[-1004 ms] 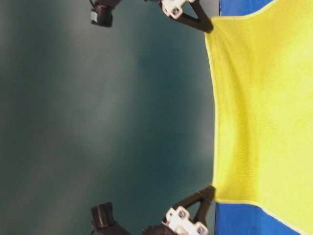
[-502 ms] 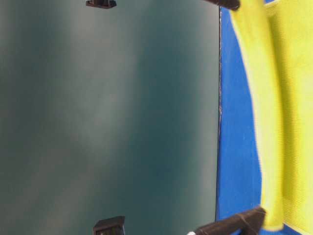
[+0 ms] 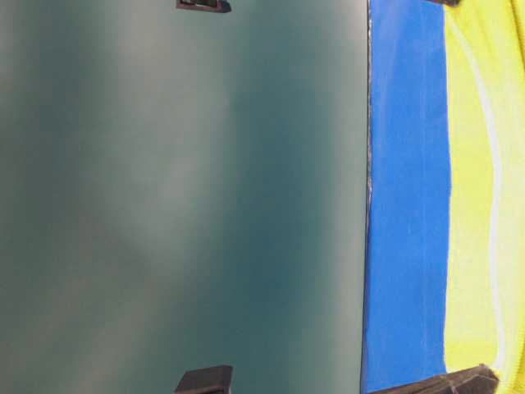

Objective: Fold the yellow towel.

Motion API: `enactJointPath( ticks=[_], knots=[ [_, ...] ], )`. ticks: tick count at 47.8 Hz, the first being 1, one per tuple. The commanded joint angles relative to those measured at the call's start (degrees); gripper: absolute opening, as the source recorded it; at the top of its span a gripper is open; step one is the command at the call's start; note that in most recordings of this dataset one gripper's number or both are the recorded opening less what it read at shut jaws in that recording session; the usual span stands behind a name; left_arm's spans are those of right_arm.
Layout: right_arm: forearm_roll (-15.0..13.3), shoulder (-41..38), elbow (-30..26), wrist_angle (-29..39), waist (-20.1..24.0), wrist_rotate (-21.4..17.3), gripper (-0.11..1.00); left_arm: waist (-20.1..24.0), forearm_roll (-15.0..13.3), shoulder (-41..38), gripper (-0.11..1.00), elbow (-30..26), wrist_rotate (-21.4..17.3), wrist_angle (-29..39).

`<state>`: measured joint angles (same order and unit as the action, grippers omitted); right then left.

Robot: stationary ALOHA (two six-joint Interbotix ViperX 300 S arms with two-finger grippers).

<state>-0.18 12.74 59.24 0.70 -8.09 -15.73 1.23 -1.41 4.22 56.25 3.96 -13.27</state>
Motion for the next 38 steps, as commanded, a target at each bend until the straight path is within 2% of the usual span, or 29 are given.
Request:
enactJointPath(
  ticks=[1,13,15,18,20,24,26,29,31,35,38],
  knots=[
    [0.18,0.26,-0.88,-0.62,0.97,0.18,0.03,-0.44,-0.09,0.53,0.01,-1.14,0.09,-0.26],
    [1.41,0.26,-0.88,-0.53,3.16,0.09,0.03,-1.85,-0.09,0.26,0.03,-1.76,0.09,-0.26],
    [1.67,0.18,-0.88,-0.44,3.52,0.09,0.04,-1.93,-0.09,0.26,0.06,-1.76,0.09,-0.18],
    [1.85,0.18,-0.88,-0.44,4.04,0.09,0.05,-2.29,-0.09,0.53,0.20,-1.85,0.09,-0.09],
    [1.85,0.18,-0.88,-0.35,4.39,0.18,0.11,-2.46,-0.09,0.79,0.29,-1.85,0.09,0.09],
    [1.76,0.26,-0.88,0.26,4.83,0.26,0.36,-2.46,-0.09,1.67,0.49,-1.76,0.00,0.70],
    [1.67,0.53,-0.88,0.88,4.83,0.26,0.50,-2.37,-0.09,2.46,0.56,-1.76,-0.18,1.32],
    [1.49,1.14,-0.97,2.02,4.83,0.44,0.64,-2.46,-0.09,3.52,0.65,-1.67,-0.79,2.11],
    [1.23,1.67,-1.14,2.72,4.83,0.53,0.65,-2.37,-0.09,4.39,0.65,-1.67,-0.97,2.55],
    [0.26,3.60,-1.41,3.78,4.75,0.70,0.60,-1.93,-0.09,6.24,0.64,-1.49,-1.23,3.43],
    [-0.97,5.54,-1.58,4.39,4.39,0.79,0.61,-1.05,-0.09,8.00,0.64,-1.32,-1.58,3.87]
  ],
)
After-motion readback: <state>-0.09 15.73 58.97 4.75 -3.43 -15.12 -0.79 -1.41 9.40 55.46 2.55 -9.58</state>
